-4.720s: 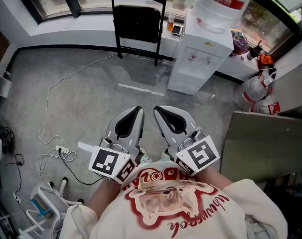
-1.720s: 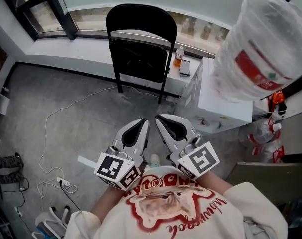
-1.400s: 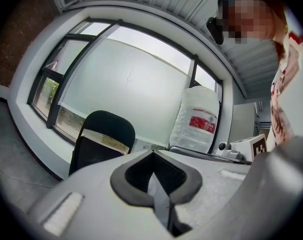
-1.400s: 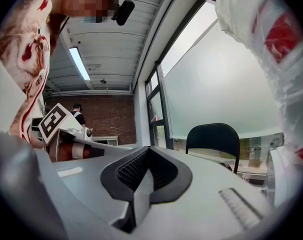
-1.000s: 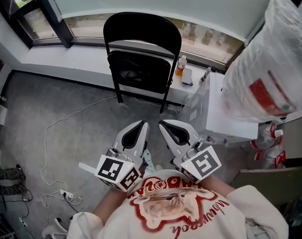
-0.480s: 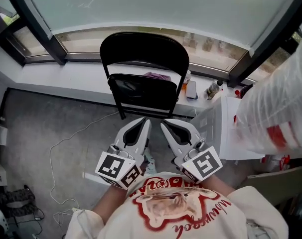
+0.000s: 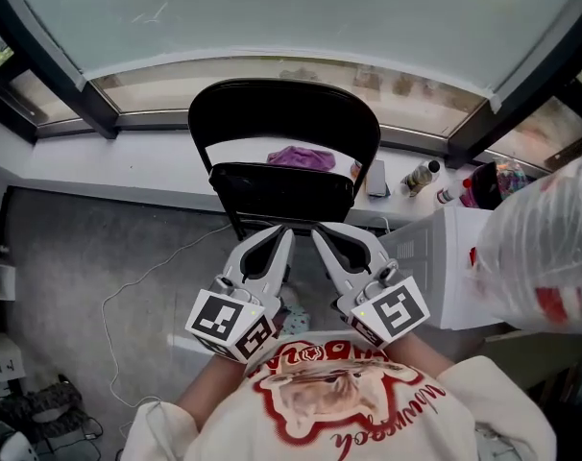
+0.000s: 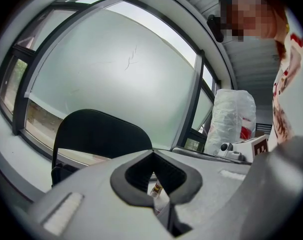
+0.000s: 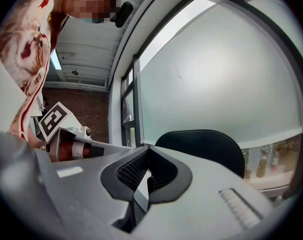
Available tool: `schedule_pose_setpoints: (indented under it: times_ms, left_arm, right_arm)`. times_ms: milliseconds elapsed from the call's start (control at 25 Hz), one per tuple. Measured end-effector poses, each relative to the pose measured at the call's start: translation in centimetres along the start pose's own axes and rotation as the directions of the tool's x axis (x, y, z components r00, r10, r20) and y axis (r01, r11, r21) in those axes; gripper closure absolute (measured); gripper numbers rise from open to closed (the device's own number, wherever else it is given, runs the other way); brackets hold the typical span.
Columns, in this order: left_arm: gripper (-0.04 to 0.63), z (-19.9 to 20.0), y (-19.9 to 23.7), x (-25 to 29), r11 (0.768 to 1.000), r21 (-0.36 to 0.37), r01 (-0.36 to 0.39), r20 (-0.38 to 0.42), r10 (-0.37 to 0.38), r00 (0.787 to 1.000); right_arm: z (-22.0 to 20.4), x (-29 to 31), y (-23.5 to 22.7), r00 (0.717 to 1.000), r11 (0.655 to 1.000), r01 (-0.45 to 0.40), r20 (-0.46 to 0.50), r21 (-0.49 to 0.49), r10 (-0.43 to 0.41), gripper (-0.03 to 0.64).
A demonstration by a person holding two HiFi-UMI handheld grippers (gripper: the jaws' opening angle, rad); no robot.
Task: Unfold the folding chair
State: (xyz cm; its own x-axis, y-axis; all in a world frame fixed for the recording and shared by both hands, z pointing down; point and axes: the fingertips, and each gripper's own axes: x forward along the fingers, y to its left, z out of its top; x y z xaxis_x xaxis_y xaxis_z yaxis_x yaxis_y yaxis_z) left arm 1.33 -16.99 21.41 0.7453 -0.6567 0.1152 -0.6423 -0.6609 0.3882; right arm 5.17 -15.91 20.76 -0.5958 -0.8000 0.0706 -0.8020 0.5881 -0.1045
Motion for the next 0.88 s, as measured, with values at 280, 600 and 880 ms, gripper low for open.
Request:
schedule_pose_setpoints:
  times_ms: [280, 600, 880]
  left_arm:
    - [0.595, -1.2, 2.2, 2.3, 1.000, -0.030, -0.003, -0.038, 0.002, 0.999]
    - [0.595, -1.4, 3.2, 4.3, 0.995, -0.077, -0.070, -0.010, 0.069, 0.998]
    - [0.594, -2.1, 5.9, 4.9, 0.965, -0.197, -0.172, 0.010, 0.178, 0.984]
  right_arm:
    - [-0.1, 1.1, -2.9, 0.997, 0.997, 0.075, 0.025, 0.011, -0.075, 0.595]
    - [-1.7, 0.7, -6.8, 0.995, 0.995, 0.097, -0.037, 0.024, -0.096, 0.595]
    - [-2.8, 0.9, -9.4, 0.990, 0.992, 0.127, -0.061, 0.012, -0.126, 0.594]
